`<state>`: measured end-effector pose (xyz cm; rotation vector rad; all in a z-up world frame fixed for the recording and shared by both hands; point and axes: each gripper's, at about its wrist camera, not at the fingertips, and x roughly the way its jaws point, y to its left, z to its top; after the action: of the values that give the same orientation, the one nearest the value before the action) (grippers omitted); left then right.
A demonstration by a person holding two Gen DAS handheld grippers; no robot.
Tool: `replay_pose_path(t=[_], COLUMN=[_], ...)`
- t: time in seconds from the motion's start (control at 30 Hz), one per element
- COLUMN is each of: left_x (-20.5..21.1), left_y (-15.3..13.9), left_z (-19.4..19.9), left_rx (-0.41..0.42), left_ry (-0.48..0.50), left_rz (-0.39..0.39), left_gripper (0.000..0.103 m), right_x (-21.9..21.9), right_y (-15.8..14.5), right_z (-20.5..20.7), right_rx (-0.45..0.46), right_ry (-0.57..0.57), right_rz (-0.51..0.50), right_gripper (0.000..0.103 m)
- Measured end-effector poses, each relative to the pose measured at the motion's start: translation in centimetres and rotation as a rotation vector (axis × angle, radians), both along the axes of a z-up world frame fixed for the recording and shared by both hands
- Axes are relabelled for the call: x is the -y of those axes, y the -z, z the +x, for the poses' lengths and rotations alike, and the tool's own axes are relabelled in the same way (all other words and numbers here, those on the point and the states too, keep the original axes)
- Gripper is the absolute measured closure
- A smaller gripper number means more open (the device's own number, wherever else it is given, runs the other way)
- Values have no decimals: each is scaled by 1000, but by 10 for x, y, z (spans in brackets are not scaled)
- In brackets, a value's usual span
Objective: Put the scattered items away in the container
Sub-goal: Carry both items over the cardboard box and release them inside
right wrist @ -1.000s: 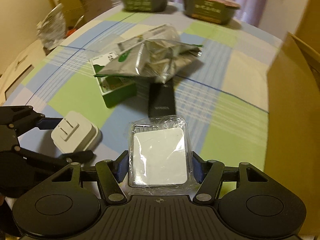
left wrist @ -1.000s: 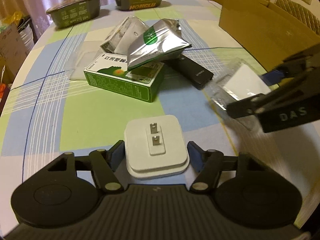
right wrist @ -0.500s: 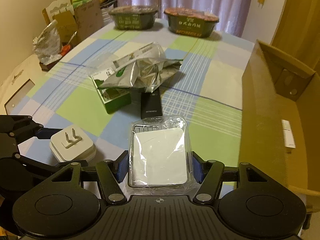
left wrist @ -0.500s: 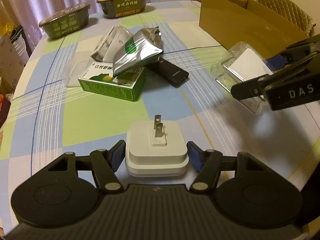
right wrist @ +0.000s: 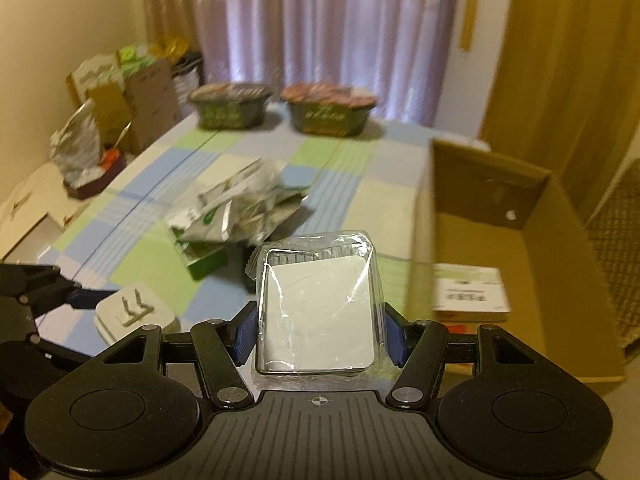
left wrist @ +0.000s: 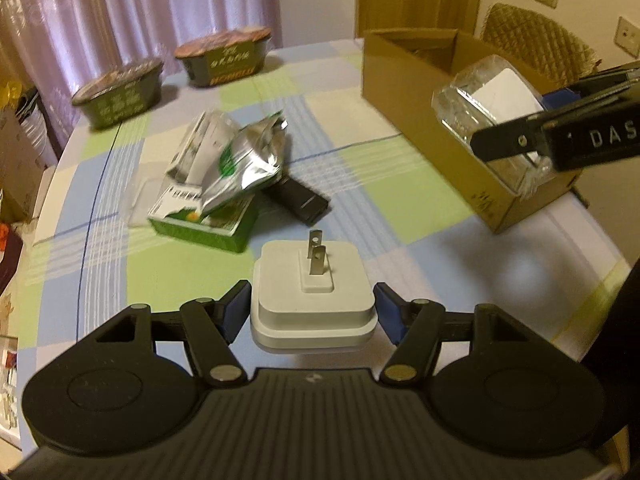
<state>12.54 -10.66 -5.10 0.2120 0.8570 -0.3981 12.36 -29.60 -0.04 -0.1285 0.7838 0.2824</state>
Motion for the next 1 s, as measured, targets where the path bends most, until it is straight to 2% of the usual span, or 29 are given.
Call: replay_pose_path(t=[0.23, 0.6, 0.8, 1.0], left_x=[43, 132, 179, 206], left_y=[-28, -66, -69, -58], left_z=[-6, 11, 27, 39], left_rx=[49, 143, 164, 147], left_ry=[75, 226, 303, 337], left_rz=[-35, -81, -93, -95], left_gripper=[41, 41, 41, 41], right_x=[57, 142, 172, 184], right_y=[-25, -27, -21, -14], right_z=[-8, 1, 4, 10], right_rx=[62, 90, 84, 69], right_ry=[122, 270, 315, 334], right_rz=[10, 1, 6, 15], right_gripper=[39, 39, 39, 39])
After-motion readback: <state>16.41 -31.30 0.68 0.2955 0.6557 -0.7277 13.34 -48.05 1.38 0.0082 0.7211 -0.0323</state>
